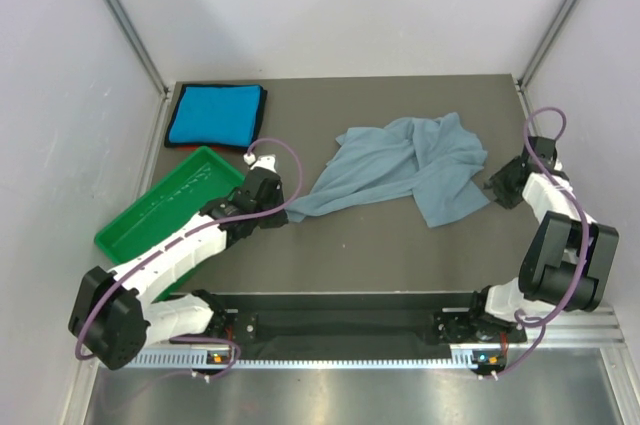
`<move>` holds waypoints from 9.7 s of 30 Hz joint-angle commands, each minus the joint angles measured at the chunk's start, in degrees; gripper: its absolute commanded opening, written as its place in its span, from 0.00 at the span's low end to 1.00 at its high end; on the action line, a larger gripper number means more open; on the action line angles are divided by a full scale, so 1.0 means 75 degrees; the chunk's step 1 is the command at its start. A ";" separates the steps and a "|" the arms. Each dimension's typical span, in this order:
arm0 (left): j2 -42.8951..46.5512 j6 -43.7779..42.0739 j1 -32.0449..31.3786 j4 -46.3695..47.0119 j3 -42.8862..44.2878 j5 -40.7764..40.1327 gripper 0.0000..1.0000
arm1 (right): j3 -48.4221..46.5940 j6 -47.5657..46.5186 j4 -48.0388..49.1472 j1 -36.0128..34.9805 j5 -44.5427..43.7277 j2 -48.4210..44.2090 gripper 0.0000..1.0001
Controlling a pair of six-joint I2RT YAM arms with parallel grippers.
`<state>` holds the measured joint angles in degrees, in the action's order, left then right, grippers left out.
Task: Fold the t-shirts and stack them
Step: Flatten the tshirt out
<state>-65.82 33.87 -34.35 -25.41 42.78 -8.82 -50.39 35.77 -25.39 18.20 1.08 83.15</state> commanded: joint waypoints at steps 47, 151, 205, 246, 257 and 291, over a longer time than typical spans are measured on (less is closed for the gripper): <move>0.0327 0.0148 0.0033 0.0329 0.0038 0.0520 0.00 | 0.1468 -0.0632 0.1264 0.0046 -0.0109 0.0632 0.38; 0.0299 -0.1153 0.1650 0.1642 0.7257 0.0940 0.00 | -1.0378 -0.0292 -0.2143 0.0082 -0.0530 -0.2120 0.00; -0.8755 -0.2218 0.3490 0.2918 0.9776 0.2606 0.00 | -1.1047 -0.1196 0.3913 -0.1524 0.0653 0.7615 0.00; -0.1104 -0.3556 0.2799 0.1689 0.6767 0.4760 0.00 | -1.1470 0.2028 0.0223 0.2635 0.4121 0.1382 0.00; 0.0045 -0.4140 0.0633 -0.0136 0.3625 0.3931 0.00 | -0.6985 -0.0211 -0.2123 0.3269 0.2997 -0.0586 0.00; -0.5310 -0.4831 0.1322 -0.1102 0.6120 0.4016 0.50 | -0.3582 -0.0375 0.0408 0.1969 0.3078 -0.0060 0.00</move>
<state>-110.59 0.14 -24.21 -36.45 89.86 13.06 -77.23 34.35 -26.65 33.47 23.86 83.07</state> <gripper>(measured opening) 0.488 0.009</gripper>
